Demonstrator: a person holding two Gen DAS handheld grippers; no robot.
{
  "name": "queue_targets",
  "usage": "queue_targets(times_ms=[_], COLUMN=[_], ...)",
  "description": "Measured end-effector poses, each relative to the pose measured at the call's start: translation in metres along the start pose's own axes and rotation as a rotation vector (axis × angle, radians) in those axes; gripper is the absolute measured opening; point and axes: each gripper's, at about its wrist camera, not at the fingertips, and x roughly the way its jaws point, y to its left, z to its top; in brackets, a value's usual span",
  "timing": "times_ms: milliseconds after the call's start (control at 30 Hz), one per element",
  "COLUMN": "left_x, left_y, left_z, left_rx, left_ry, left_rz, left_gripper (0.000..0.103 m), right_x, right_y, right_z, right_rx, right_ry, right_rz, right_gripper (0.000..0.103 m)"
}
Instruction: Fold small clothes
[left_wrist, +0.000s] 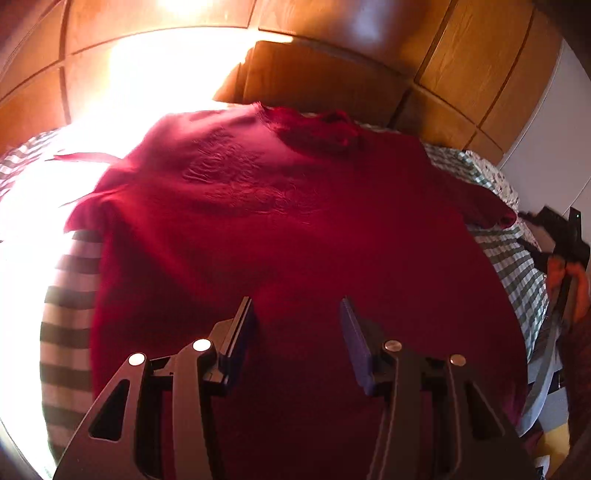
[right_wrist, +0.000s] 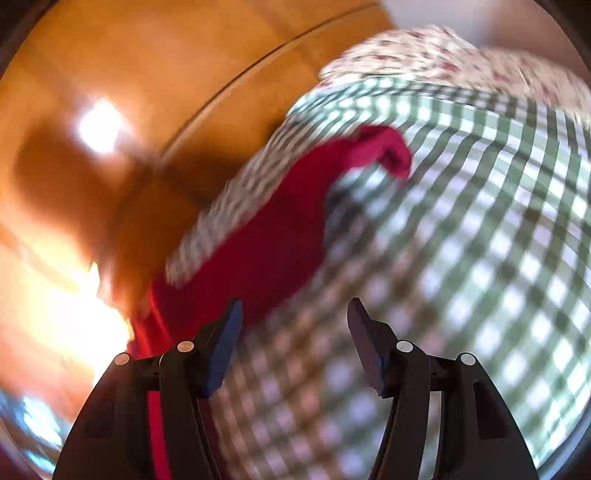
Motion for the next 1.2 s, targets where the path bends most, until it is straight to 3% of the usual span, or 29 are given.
queue_targets(times_ms=[100, 267, 300, 333, 367, 433, 533, 633, 733, 867, 967, 1100, 1200], left_x=[0.004, 0.011, 0.013, 0.013, 0.013, 0.016, 0.020, 0.022, 0.020, 0.018, 0.016, 0.009, 0.004], left_y=[0.003, 0.002, 0.002, 0.002, 0.002, -0.001, -0.002, -0.004, -0.003, 0.002, 0.006, 0.011, 0.017], left_z=[-0.004, -0.007, -0.008, -0.008, -0.009, -0.009, -0.008, -0.010, -0.010, -0.008, -0.007, -0.005, -0.004], left_rx=[0.001, -0.002, -0.003, -0.002, -0.002, -0.006, -0.024, -0.015, -0.010, -0.024, -0.044, -0.080, -0.111], left_ry=[0.003, 0.001, 0.000, -0.001, -0.003, -0.006, -0.011, -0.014, -0.007, -0.001, -0.001, -0.006, -0.012], left_rz=[0.006, -0.001, -0.002, 0.000, 0.003, 0.009, 0.009, 0.019, 0.021, 0.005, -0.015, -0.052, -0.071], left_gripper=[0.052, 0.052, 0.053, 0.053, 0.053, 0.053, 0.055, 0.057, 0.058, 0.058, 0.058, 0.059, 0.060], right_x=[0.018, 0.047, 0.049, 0.051, 0.049, 0.036, 0.019, 0.035, 0.054, 0.051, 0.037, 0.019, 0.019], right_y=[-0.021, -0.035, -0.034, -0.028, -0.016, 0.005, 0.011, -0.015, -0.031, -0.027, 0.002, 0.063, 0.122], right_z=[0.029, 0.061, 0.069, 0.073, 0.079, 0.088, 0.097, 0.106, 0.096, 0.090, 0.086, 0.078, 0.052], right_rx=[0.160, 0.240, 0.220, 0.181, 0.098, -0.056, -0.202, -0.192, -0.221, -0.198, -0.240, -0.335, -0.439], right_ry=[-0.003, -0.033, -0.034, -0.040, -0.050, -0.105, -0.189, -0.131, -0.068, -0.078, -0.117, -0.135, -0.105], right_rz=[0.024, -0.036, -0.054, -0.074, -0.109, -0.185, -0.333, -0.457, -0.516, -0.483, -0.413, -0.256, -0.117], right_gripper=[0.058, 0.058, 0.058, 0.044, 0.020, 0.007, 0.005, 0.005, 0.005, 0.005, 0.005, 0.005, 0.005])
